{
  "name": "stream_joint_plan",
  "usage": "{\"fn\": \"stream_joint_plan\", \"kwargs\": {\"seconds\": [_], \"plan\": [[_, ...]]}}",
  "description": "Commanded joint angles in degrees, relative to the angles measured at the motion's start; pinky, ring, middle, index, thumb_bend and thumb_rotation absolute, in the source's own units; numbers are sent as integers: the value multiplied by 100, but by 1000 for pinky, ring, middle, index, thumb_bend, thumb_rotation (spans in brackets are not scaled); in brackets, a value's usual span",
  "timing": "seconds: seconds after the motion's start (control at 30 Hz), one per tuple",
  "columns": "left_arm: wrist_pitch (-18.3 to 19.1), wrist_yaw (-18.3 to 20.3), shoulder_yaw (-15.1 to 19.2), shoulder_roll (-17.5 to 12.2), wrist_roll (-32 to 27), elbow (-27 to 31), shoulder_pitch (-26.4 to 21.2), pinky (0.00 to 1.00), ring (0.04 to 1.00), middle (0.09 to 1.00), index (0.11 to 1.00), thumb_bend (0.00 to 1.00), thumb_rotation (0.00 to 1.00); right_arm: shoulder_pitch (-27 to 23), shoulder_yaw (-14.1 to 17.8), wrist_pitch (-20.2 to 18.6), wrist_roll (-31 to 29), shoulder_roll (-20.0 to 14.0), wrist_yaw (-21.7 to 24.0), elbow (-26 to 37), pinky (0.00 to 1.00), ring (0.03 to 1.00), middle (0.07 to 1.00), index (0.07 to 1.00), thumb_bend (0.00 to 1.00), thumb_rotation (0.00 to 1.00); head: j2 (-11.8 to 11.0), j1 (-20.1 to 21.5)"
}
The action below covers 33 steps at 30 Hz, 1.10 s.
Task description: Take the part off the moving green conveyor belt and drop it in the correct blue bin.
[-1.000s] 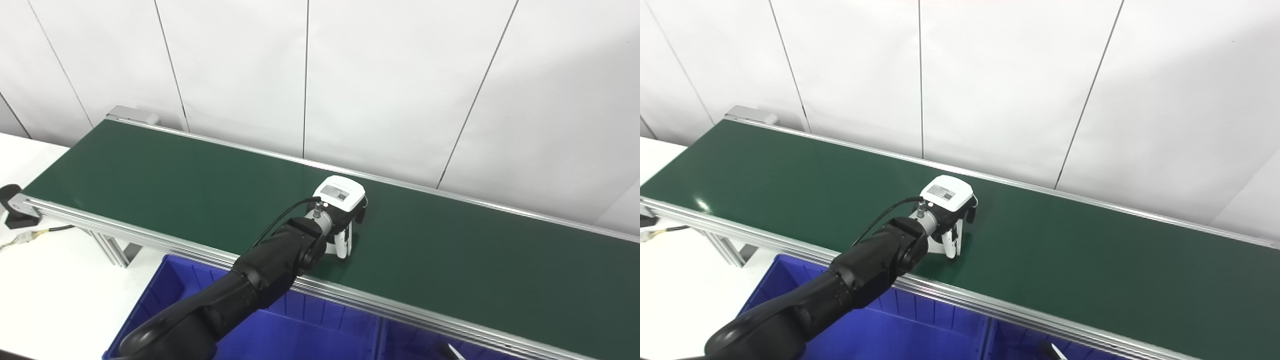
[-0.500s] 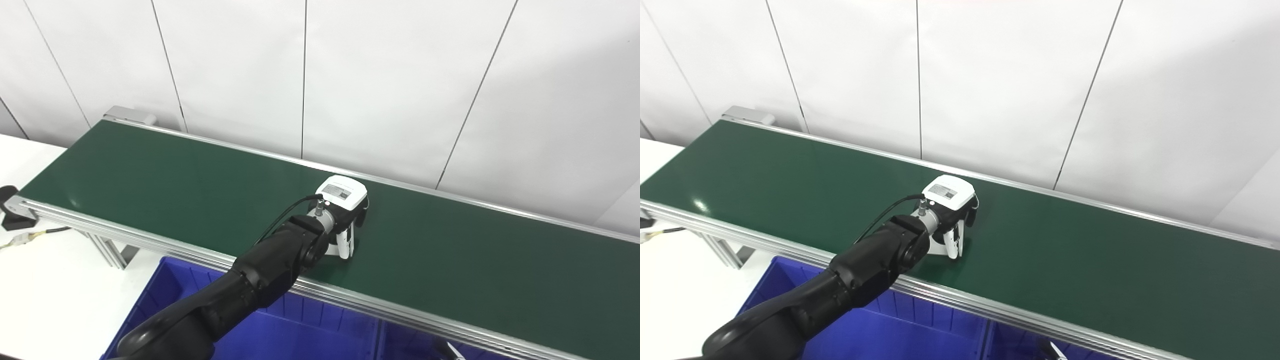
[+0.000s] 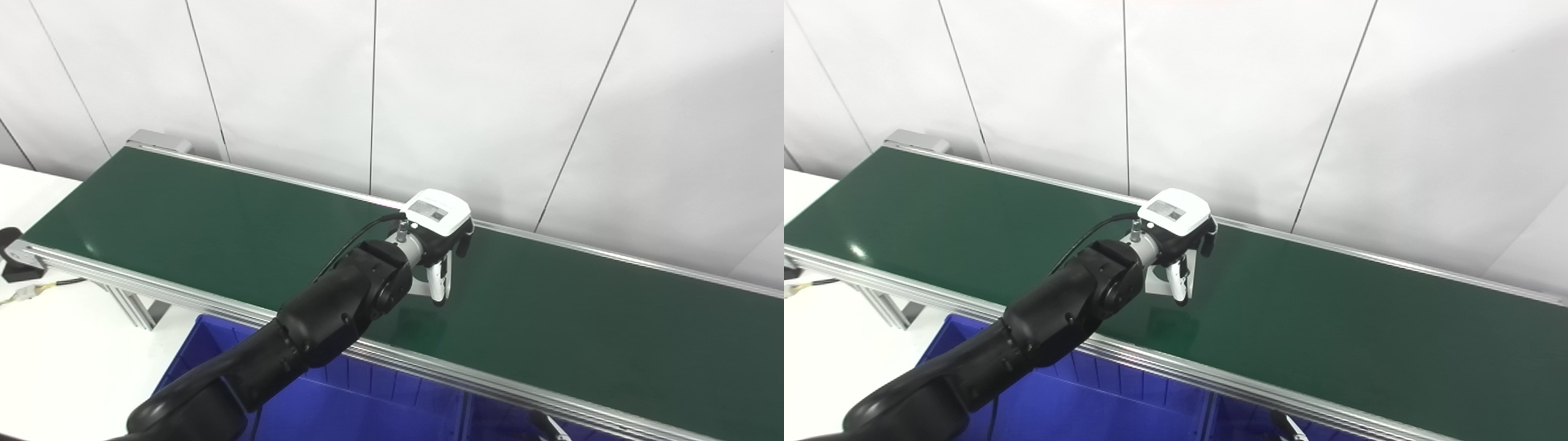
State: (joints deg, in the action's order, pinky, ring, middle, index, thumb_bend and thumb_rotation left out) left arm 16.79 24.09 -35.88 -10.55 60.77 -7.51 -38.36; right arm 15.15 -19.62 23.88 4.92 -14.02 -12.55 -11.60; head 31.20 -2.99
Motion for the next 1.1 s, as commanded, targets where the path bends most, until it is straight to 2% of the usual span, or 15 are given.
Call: {"fn": "stream_joint_plan", "kwargs": {"seconds": [0.0, 0.1, 0.23, 0.53, 0.67, 0.8, 0.9, 0.93, 1.0, 1.03, 1.07], "plan": [[240, 259, 149, -70, 191, 483, -139, 307, 379, 464, 546, 497, 0, 0, 19, 304, -36, -35, -42, 144, 724, 803, 886, 875, 1000, 493, 20, -8], [345, 615, 246, -65, 283, 841, -63, 294, 378, 461, 542, 497, 0, 15, 45, 304, -60, -43, -19, 158, 727, 807, 887, 874, 1000, 494, 52, 4], [413, 949, 447, -123, 363, 1645, 287, 249, 366, 454, 527, 498, 0, 41, 59, 304, -66, -69, -3, 217, 733, 809, 888, 879, 1000, 491, 141, 36], [361, 1790, 733, -73, 880, 2955, 1004, 234, 351, 444, 537, 496, 0, 158, 240, 304, -194, -140, 237, 438, 746, 817, 900, 884, 1000, 496, 486, -115], [217, 1947, 810, -97, 1045, 3322, 1337, 207, 387, 502, 491, 503, 0, 210, 309, 304, -188, -135, 326, 574, 750, 818, 906, 888, 1000, 496, 621, -74], [54, 1905, 903, -126, 976, 3624, 1723, 216, 344, 451, 531, 495, 0, 219, 350, 304, -154, -108, 371, 669, 746, 816, 906, 887, 1000, 488, 742, -3], [-94, 1942, 964, -153, 982, 3812, 1968, 220, 334, 443, 538, 492, 0, 202, 395, 304, -182, -85, 440, 740, 743, 815, 906, 883, 1000, 472, 926, 21], [-152, 1925, 981, -171, 965, 3845, 2050, 220, 333, 441, 539, 492, 0, 193, 409, 304, -168, -83, 450, 777, 743, 815, 906, 883, 1000, 469, 1051, 22], [-235, 1956, 1018, -185, 931, 3890, 2147, 221, 380, 484, 501, 501, 0, 185, 440, 304, -138, -82, 476, 857, 746, 818, 905, 891, 1000, 479, 1186, -1], [-268, 1995, 1040, -185, 919, 3912, 2177, 237, 366, 463, 523, 498, 0, 185, 456, 304, -128, -81, 493, 897, 747, 821, 906, 895, 1000, 481, 1209, -4], [-281, 2100, 1061, -178, 938, 3944, 2201, 247, 358, 450, 537, 496, 0, 187, 478, 304, -131, -80, 526, 967, 747, 823, 907, 897, 1000, 482, 1354, -26]]}}
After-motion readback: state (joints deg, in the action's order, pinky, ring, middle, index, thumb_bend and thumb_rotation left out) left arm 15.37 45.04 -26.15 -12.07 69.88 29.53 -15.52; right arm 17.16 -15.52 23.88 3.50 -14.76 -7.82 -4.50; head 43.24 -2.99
